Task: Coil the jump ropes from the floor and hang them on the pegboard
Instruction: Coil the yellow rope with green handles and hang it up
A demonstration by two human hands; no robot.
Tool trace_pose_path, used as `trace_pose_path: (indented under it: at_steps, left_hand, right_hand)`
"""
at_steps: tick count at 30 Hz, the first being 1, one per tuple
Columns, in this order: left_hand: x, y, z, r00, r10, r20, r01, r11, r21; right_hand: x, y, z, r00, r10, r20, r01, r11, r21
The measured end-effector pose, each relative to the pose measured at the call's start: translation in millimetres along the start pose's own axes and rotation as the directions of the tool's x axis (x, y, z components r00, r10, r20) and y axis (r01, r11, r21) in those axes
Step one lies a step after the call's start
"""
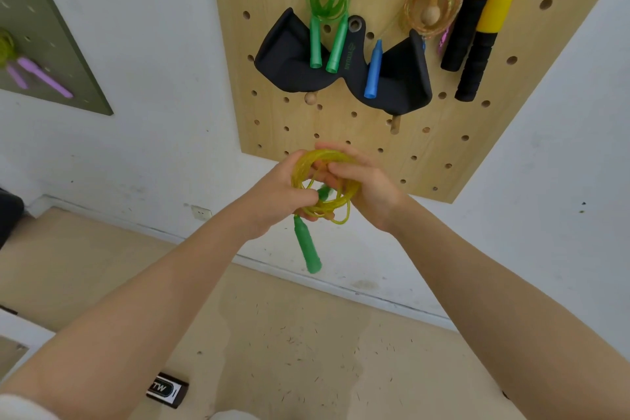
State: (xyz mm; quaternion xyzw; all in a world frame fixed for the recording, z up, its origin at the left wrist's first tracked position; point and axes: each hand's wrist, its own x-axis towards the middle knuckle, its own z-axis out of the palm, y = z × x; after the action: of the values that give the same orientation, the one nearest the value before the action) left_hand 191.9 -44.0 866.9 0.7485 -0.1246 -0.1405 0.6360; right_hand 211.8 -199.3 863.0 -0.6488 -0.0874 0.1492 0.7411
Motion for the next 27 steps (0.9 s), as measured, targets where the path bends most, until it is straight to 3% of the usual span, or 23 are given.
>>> trace_pose_path:
  at_steps: [3,6,8,10,13,15,18,21,25,27]
  left_hand:
    - [1,-2,3,0.997,-0.03,-0.073,0.03,1.0,0.001]
    - [4,-3,3,0.977,-0.056,-0.205,0.061,0.998,0.019]
    - [5,-6,3,0.966,-0.011,-0.258,0.034,0.996,0.085]
    - [6,-9,5,0.96,0.016,-0.279,0.011,0.996,0.093]
    - [7,-10,12,0.965,-0.081,-0.25,0.038,0.984,-0.172]
    - [7,-9,17,0.972,-0.143,-0.185,0.061,0.919,-0.389]
    - [7,-13,22,0.98,-0.136,-0.148,0.083,0.945,-0.315]
    - [9,-16,20,0.972,-0.095,-0.215,0.074,0.992,-0.105]
    - [10,-14,7,0.979,-0.091,-0.183,0.049,0.974,-0.222]
    - [10,-13,3,0.971,-0.096,-0.221,0.054,0.981,-0.187]
  right_hand:
    - [0,-4,2,1.0,-0.009,-0.003,0.008,0.96,-0.281]
    - [-1,-6,3,0.997,0.075,-0.019,-0.077,0.917,-0.392]
    - [-2,-6,2,0.994,0.106,-0.014,-0.104,0.924,-0.368]
    - [-2,-5,3,0.989,0.125,-0.074,-0.139,0.961,-0.238]
    - [2,-1,11,0.954,0.121,-0.273,-0.15,0.985,-0.086]
    - [4,0,17,0.923,0.093,-0.373,-0.135,0.987,-0.088]
    - [6,0,21,0.894,0.098,-0.437,-0.148,0.986,-0.08]
    - [9,-3,15,0.903,0.153,-0.402,-0.165,0.986,0.004]
    - [10,-8,-5,0.952,0.095,-0.291,-0.146,0.977,-0.156]
    - [6,-7,-8,0.973,0.111,-0.203,-0.152,0.968,-0.199]
